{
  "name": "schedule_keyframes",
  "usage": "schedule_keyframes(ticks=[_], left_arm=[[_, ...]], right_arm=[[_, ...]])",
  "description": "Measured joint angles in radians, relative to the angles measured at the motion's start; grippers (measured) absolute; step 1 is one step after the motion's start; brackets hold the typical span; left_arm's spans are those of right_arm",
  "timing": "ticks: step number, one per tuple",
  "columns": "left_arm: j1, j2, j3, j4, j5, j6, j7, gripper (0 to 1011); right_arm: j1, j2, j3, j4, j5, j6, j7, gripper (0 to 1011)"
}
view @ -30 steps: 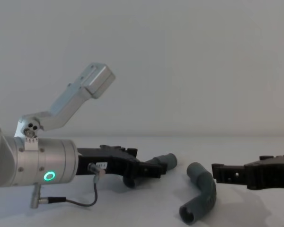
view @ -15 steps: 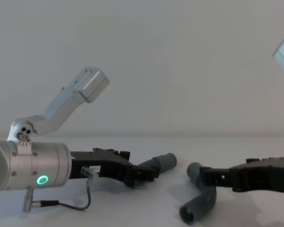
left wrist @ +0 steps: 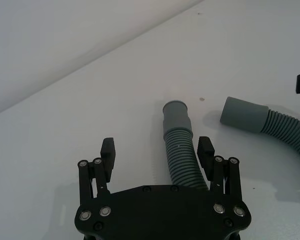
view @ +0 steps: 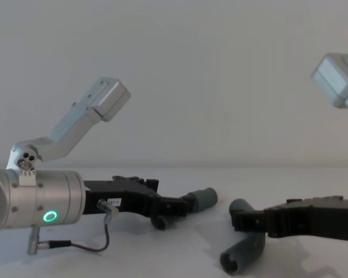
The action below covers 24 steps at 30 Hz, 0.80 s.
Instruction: Use both hands to pick up one end of the pipe from the table, align the ends, and insert them.
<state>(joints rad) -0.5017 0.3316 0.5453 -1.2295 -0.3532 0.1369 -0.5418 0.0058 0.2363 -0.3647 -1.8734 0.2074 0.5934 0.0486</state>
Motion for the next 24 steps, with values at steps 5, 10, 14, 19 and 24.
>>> schedule_keyframes(ticks=[5,10,14,19,24], left_arm=[[-0.003,0.001,0.000,0.005,-0.001,-0.007,-0.007,1000],[-0.006,0.002,0.001,0.009,-0.005,-0.010,-0.012,1000],[-0.007,0.003,0.003,0.012,-0.009,-0.011,-0.017,1000],[-0.009,0.005,0.005,0.013,-0.016,-0.009,-0.022,1000],[-0.010,0.006,0.008,0.014,-0.023,-0.006,-0.025,1000]], right_arm=[[0.010,-0.012,-0.005,0.015,-0.006,0.013,0.000,1004],[0.016,-0.020,-0.009,0.027,-0.011,0.021,0.000,1004],[0.021,-0.027,-0.011,0.036,-0.016,0.027,-0.001,1004],[0.026,-0.034,-0.013,0.043,-0.021,0.033,-0.002,1004],[0.033,-0.041,-0.015,0.053,-0.027,0.038,-0.002,1004]])
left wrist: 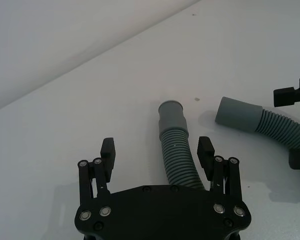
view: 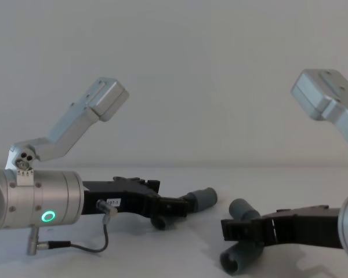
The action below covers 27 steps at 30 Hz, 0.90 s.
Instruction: Use both hands to pick up one end of the pipe from the table, align the ends, and insert them.
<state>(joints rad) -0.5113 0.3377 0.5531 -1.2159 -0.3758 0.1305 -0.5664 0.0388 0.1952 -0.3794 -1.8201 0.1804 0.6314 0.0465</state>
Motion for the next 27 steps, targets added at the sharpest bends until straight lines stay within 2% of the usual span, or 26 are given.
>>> schedule_keyframes(ticks=[15,19,20,21,26,27], left_arm=[[0.001,0.004,0.005,-0.003,-0.015,0.010,-0.001,1000],[0.001,0.004,0.006,-0.004,-0.016,0.011,0.000,1000],[0.001,0.004,0.006,-0.004,-0.017,0.011,0.000,1000],[0.001,0.004,0.006,-0.004,-0.017,0.012,0.000,1000],[0.001,0.005,0.007,-0.004,-0.018,0.013,0.000,1000],[0.002,0.005,0.007,-0.005,-0.018,0.013,0.000,1000]], right_arm=[[0.015,-0.009,-0.004,0.024,-0.013,0.005,0.006,982],[0.017,-0.010,-0.005,0.027,-0.014,0.006,0.008,873],[0.017,-0.011,-0.005,0.027,-0.014,0.006,0.008,873],[0.018,-0.011,-0.005,0.028,-0.015,0.006,0.008,823],[0.019,-0.011,-0.005,0.030,-0.016,0.006,0.009,695],[0.019,-0.012,-0.006,0.030,-0.016,0.007,0.009,633]])
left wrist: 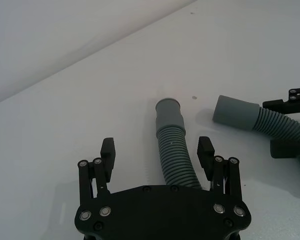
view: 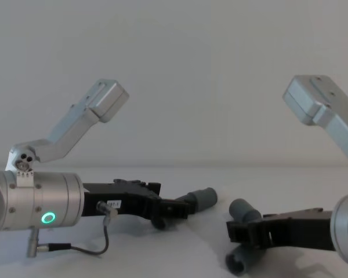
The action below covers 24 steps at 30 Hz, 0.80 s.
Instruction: Use both hands to pick up one end of the pipe from the table, align the ends, and insert them.
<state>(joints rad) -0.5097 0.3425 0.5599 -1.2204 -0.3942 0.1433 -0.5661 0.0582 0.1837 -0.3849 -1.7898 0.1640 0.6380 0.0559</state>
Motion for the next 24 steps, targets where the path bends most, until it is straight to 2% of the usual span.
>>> schedule_keyframes(ticks=[3,4,9,14,18,24], left_arm=[[0.000,0.000,0.000,0.000,0.000,0.000,0.000,1000],[0.000,0.000,0.000,0.000,-0.001,0.000,0.000,1000],[0.001,0.001,0.000,-0.001,-0.001,0.001,0.001,1000],[0.001,0.001,0.000,-0.001,-0.002,0.001,0.001,1000],[0.000,0.001,0.000,-0.001,-0.002,0.001,0.001,1000],[0.000,0.001,0.000,-0.001,-0.002,0.001,0.001,999]], right_arm=[[0.000,0.000,0.000,0.001,0.000,0.000,0.000,574],[0.001,0.000,0.000,0.001,-0.001,0.000,0.000,514],[0.001,-0.001,0.000,0.002,-0.001,0.000,0.001,351],[0.002,-0.001,0.000,0.003,-0.002,0.000,0.001,231],[0.002,-0.001,0.000,0.003,-0.002,0.000,0.002,189],[0.002,-0.001,0.000,0.004,-0.002,0.000,0.002,182]])
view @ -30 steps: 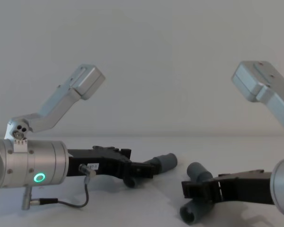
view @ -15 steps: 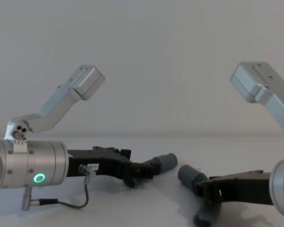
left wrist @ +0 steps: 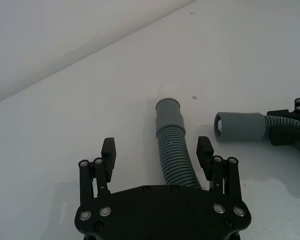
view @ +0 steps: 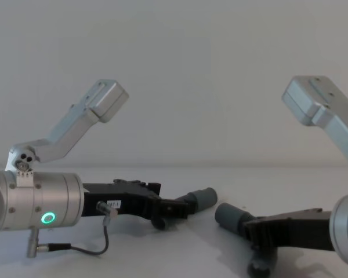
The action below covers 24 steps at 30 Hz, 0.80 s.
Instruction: Use both hands to pick up one end of the pipe from the table, align the ends, and insert them.
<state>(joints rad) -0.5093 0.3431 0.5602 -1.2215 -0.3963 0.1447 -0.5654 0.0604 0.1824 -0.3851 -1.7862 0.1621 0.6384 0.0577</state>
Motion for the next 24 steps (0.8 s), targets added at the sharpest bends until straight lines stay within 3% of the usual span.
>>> schedule_keyframes(ticks=[8,24], left_arm=[[0.000,0.000,0.000,0.000,0.000,0.000,0.000,845],[0.000,0.000,0.000,0.000,0.000,0.000,0.000,376]], right_arm=[[0.000,0.000,0.000,0.000,0.000,0.000,0.000,177],[0.000,0.000,0.000,0.000,0.000,0.000,0.000,175]])
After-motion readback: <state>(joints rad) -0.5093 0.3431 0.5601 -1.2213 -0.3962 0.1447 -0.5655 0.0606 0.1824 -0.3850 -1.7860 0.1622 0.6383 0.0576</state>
